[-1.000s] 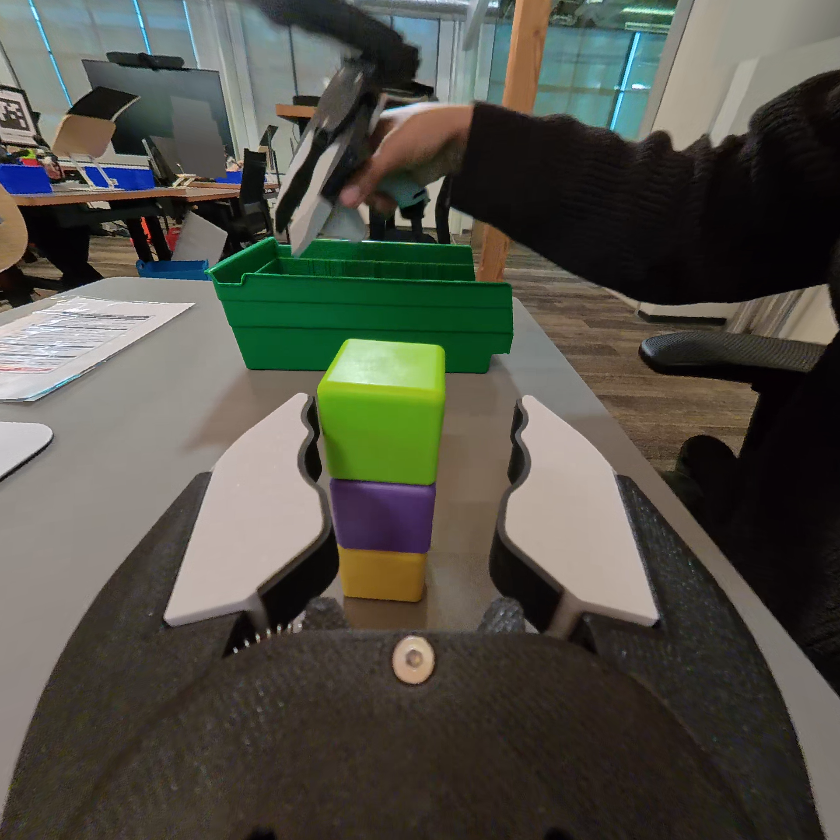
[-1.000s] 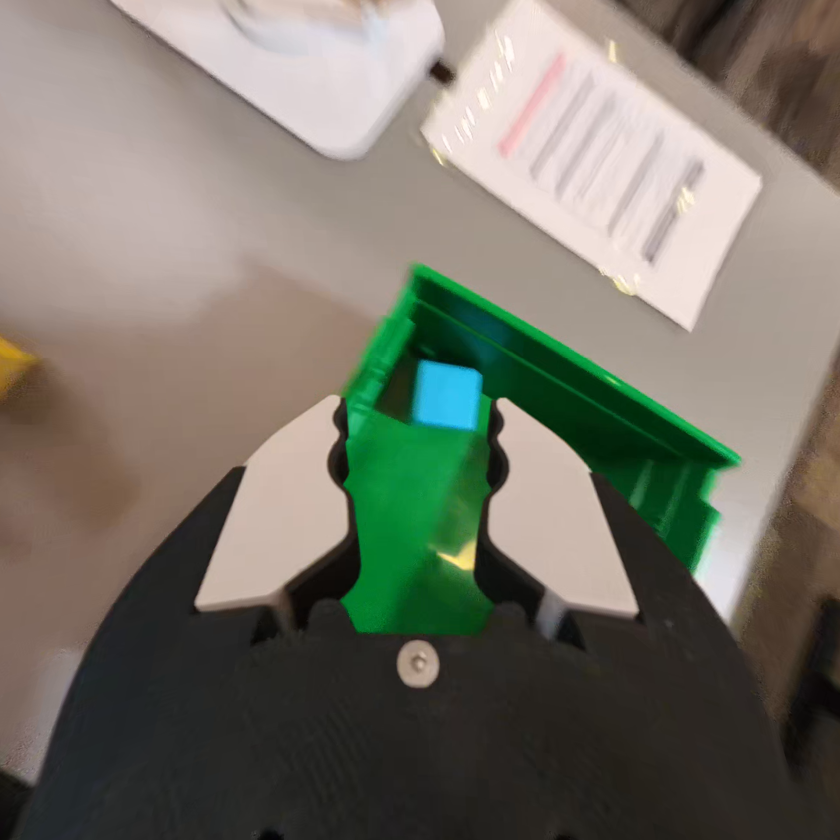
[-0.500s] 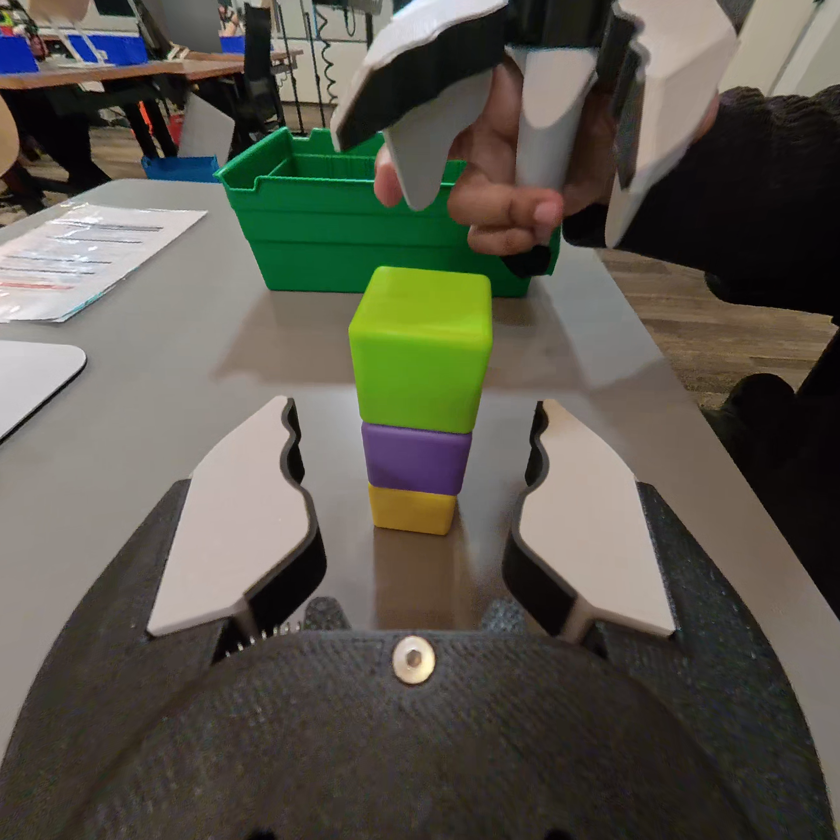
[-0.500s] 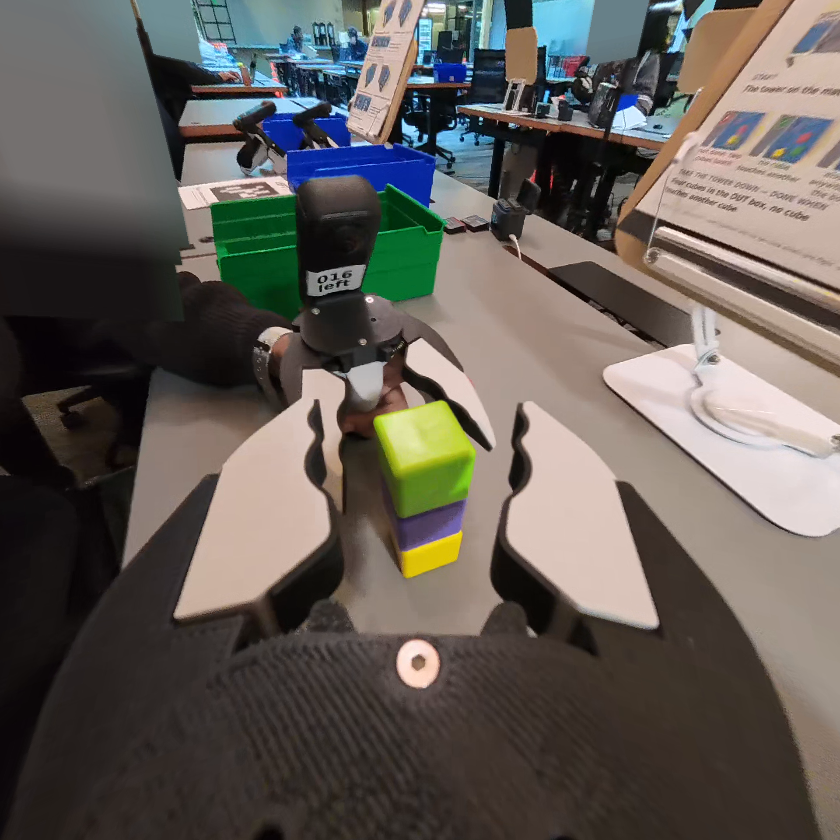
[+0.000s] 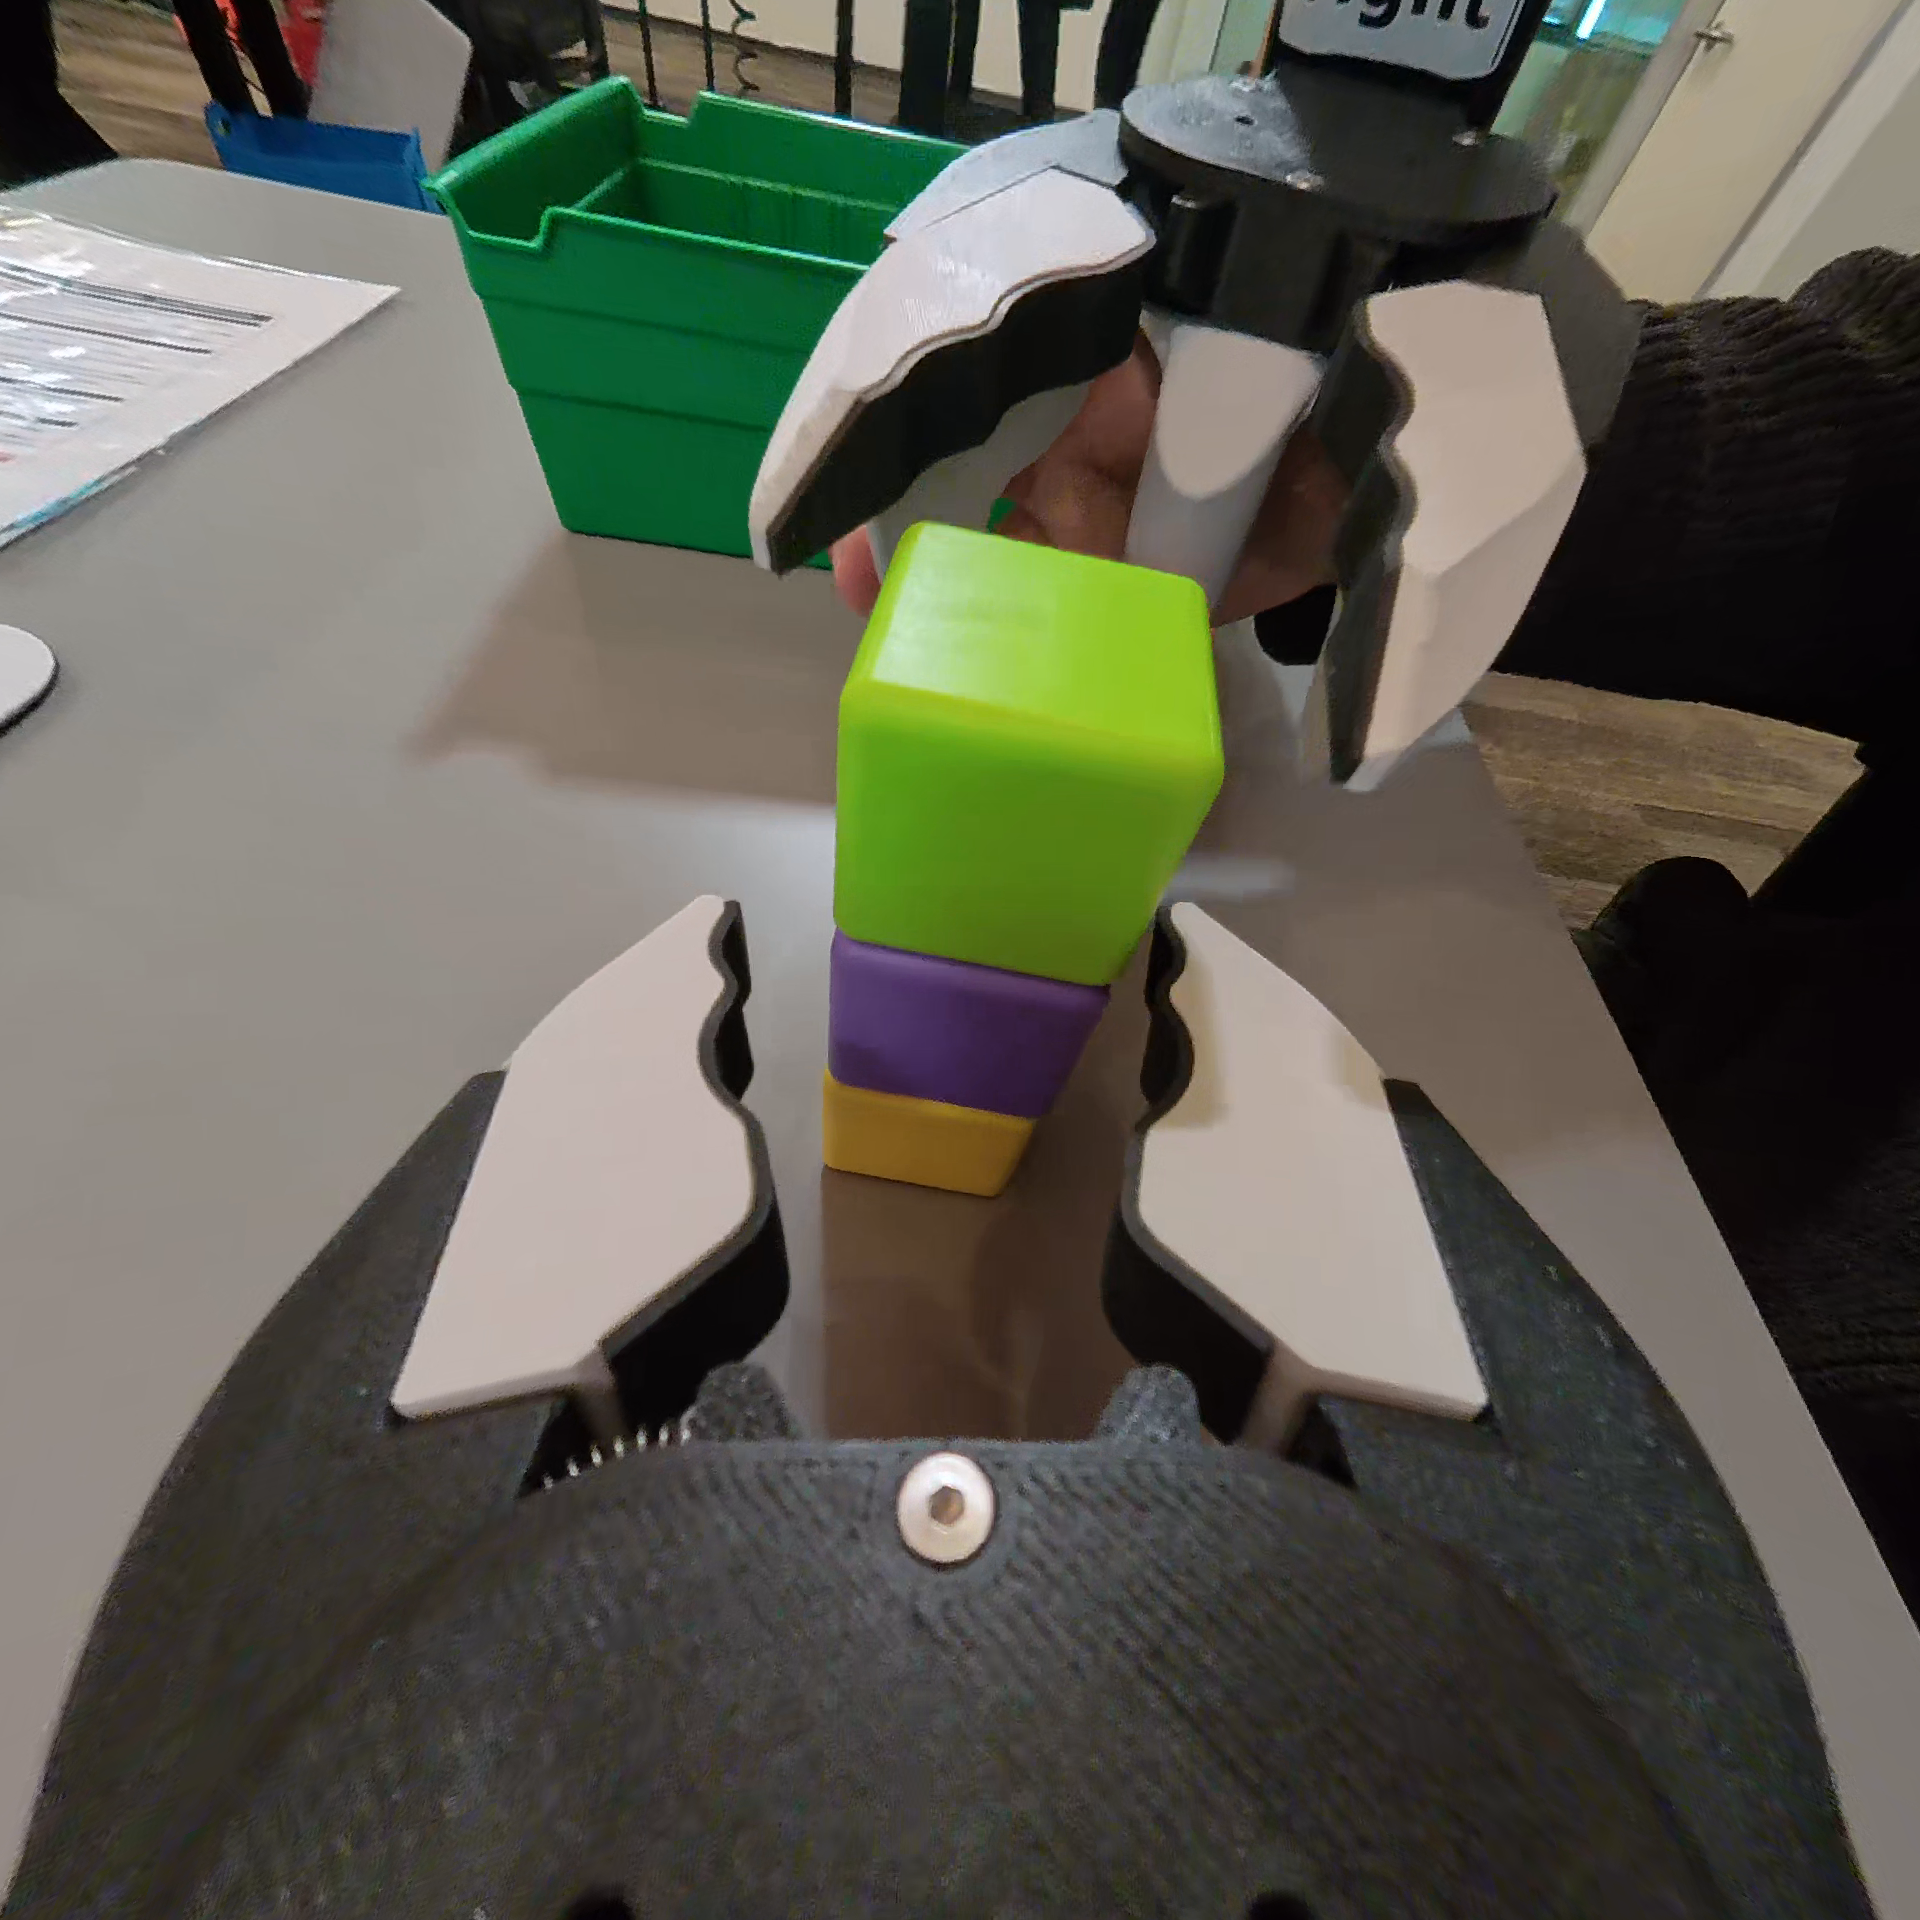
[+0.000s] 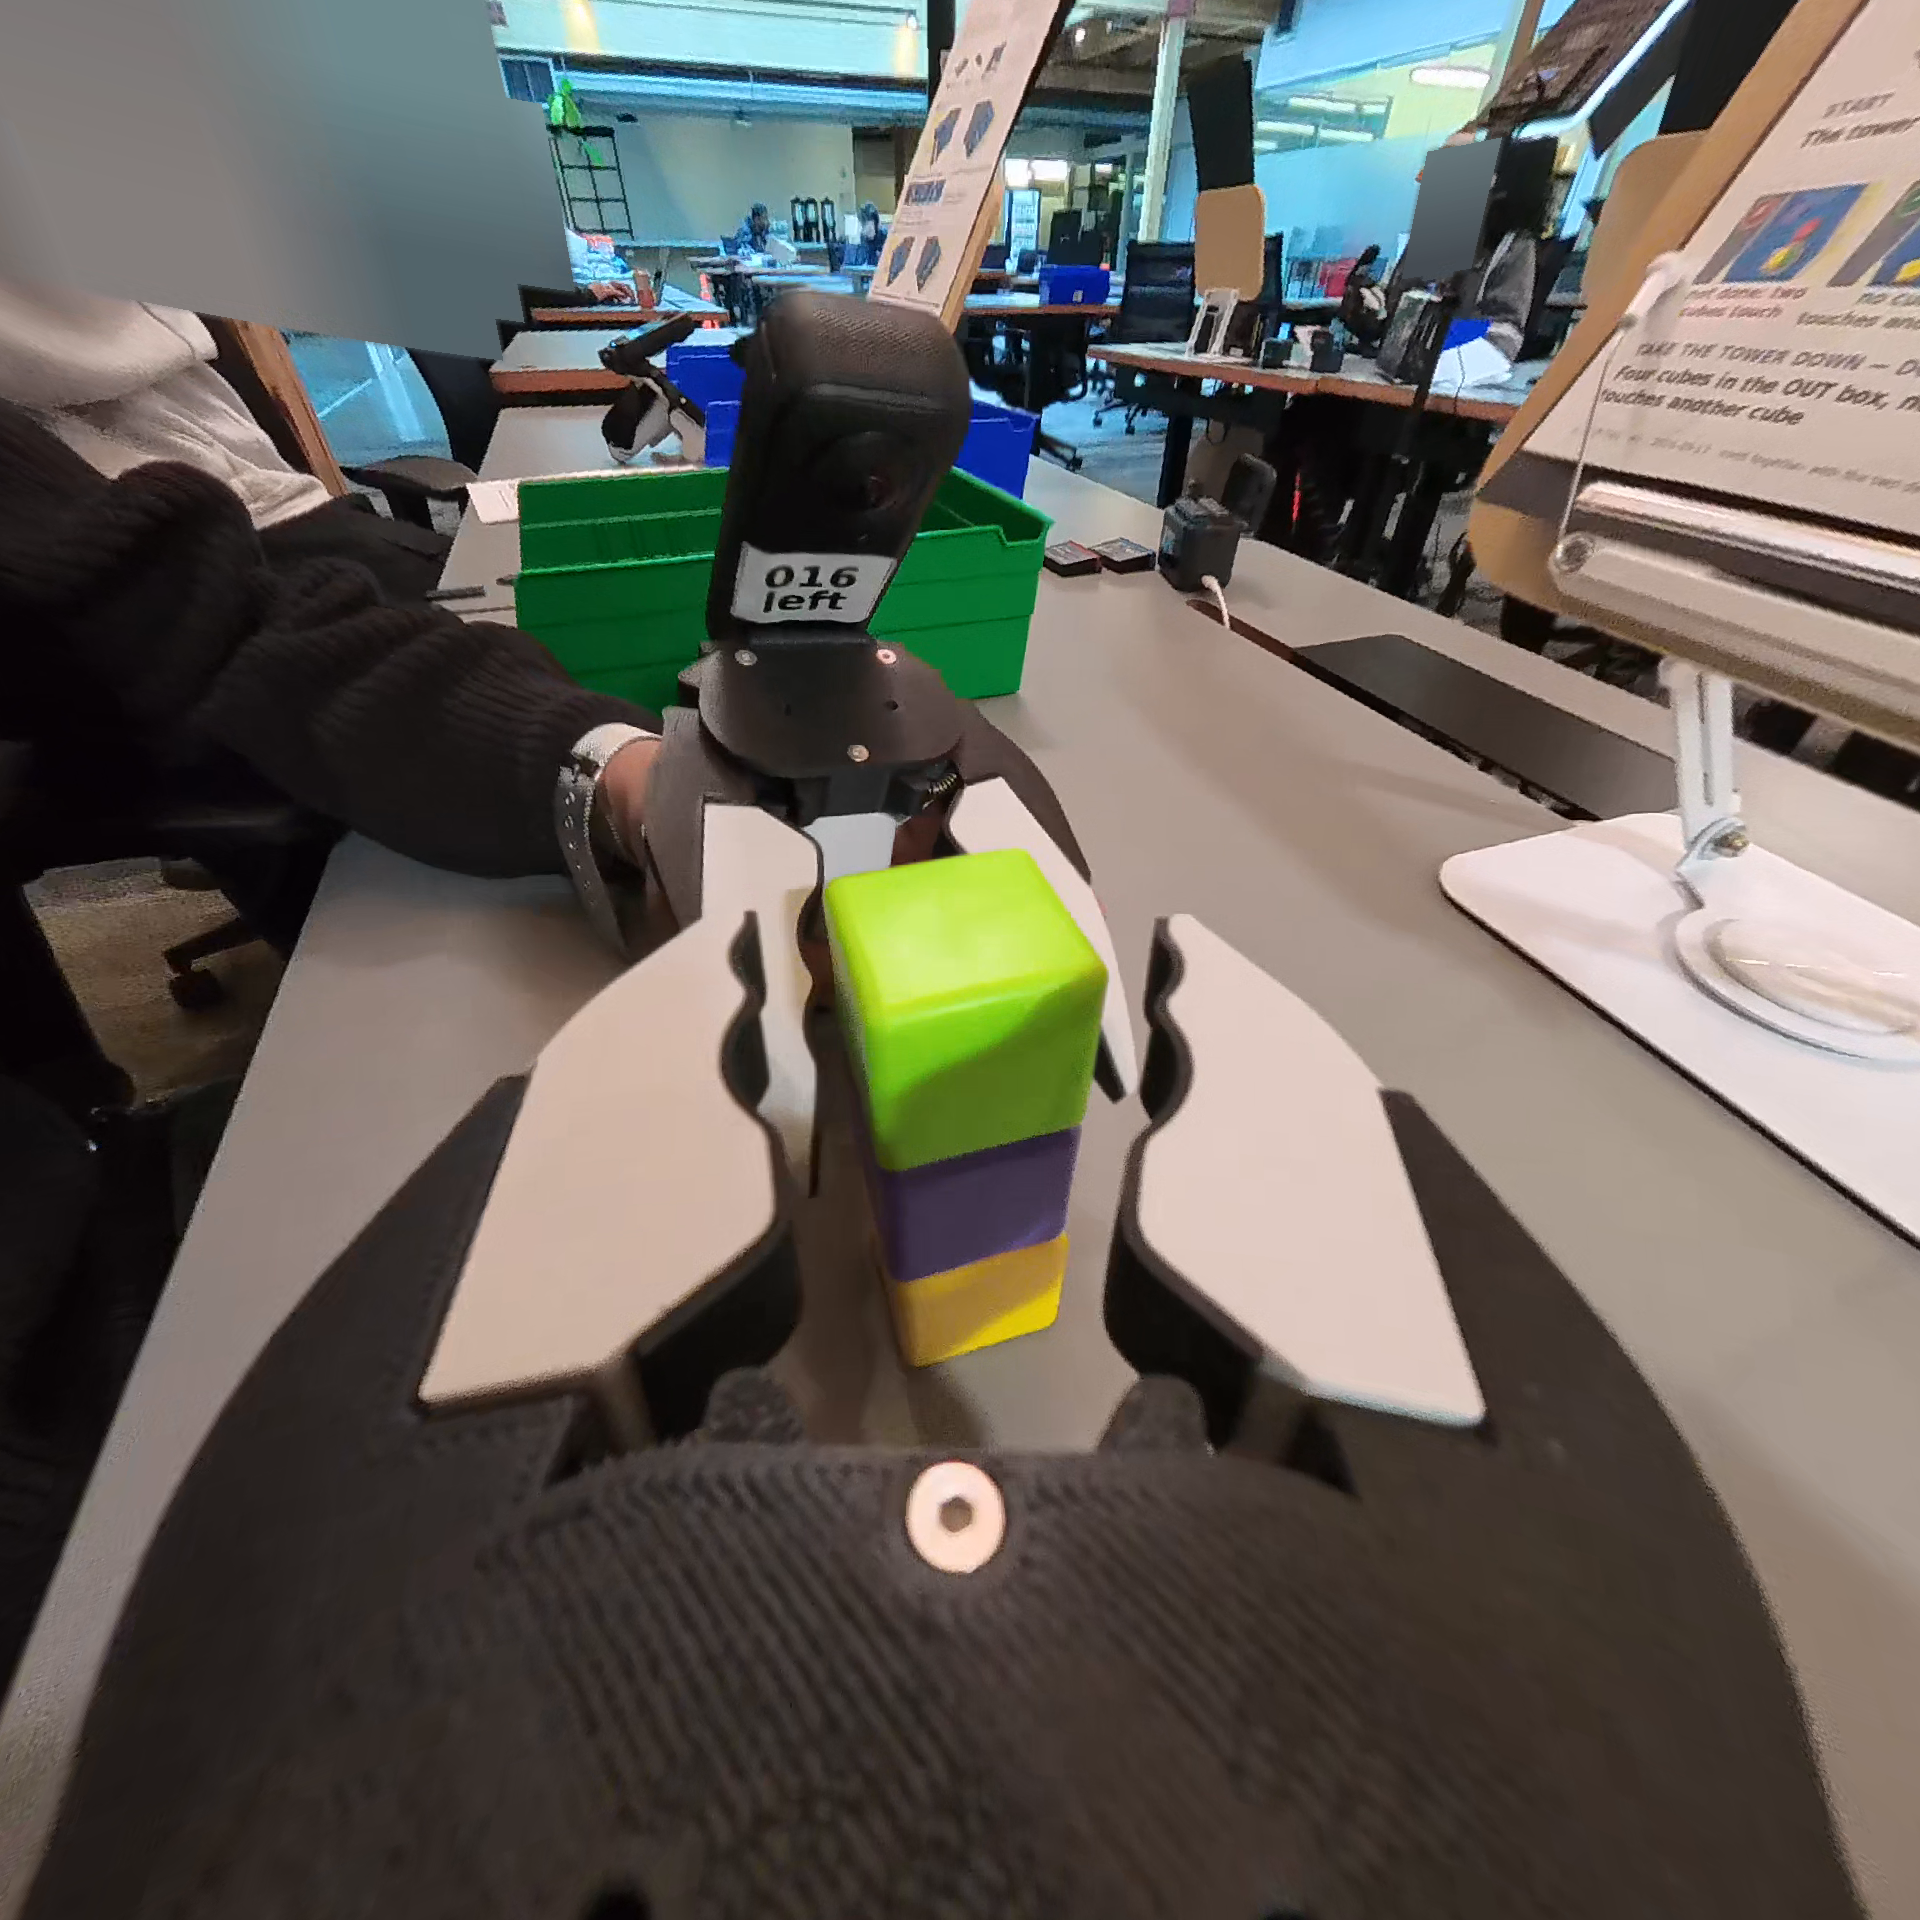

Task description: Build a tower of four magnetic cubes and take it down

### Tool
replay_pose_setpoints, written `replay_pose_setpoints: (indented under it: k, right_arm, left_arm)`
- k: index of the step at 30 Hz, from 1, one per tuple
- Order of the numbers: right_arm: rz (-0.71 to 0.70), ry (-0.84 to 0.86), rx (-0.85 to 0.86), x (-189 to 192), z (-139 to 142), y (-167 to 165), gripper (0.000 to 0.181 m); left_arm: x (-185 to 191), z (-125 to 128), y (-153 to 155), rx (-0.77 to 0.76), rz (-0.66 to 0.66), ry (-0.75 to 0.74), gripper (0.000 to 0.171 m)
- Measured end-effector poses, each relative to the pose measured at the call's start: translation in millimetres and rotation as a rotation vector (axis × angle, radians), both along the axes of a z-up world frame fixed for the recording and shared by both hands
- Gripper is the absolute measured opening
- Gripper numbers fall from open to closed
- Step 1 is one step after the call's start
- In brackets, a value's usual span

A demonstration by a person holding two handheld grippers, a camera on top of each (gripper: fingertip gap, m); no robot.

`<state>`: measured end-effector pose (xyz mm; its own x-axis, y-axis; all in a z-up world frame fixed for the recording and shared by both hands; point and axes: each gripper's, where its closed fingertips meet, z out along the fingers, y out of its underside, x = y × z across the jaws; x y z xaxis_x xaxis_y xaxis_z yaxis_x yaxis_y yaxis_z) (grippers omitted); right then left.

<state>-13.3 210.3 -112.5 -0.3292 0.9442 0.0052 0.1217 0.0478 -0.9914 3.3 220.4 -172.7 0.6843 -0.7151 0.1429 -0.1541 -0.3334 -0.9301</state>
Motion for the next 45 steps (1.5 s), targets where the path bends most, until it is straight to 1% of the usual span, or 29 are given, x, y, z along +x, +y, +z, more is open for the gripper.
replay_pose_setpoints:
  k: [3, 7, 16, 26, 32, 45]
  right_arm:
    - [-0.001, 0.043, -0.006, -1.9, -1.8, -1.7, 0.071]
    - [0.004, 0.045, -0.021, -5.2, -6.2, -1.5, 0.073]
    - [0.020, 0.069, -0.020, -9.4, -8.1, -3.6, 0.069]
    - [0.030, 0.070, -0.028, -10.7, -10.7, -3.8, 0.068]
    - [0.027, 0.074, -0.030, -9.5, -10.7, -2.3, 0.066]
    - [0.028, 0.067, -0.037, -8.2, -13.4, -2.0, 0.064]
  left_arm:
    - [0.6, -1.3, -0.3, -0.014, -0.007, -0.002, 0.074]
    - [0.9, -2.1, -0.6, -0.023, -0.009, -0.004, 0.072]
    - [0.5, -3.0, -0.9, -0.041, -0.012, -0.015, 0.071]
    - [1.2, -5.7, -1.5, -0.088, -0.029, -0.037, 0.068]
    - [-0.5, -4.0, -1.2, -0.089, -0.025, -0.056, 0.067]
    - [1.1, -5.2, -1.9, -0.085, -0.030, -0.035, 0.067]
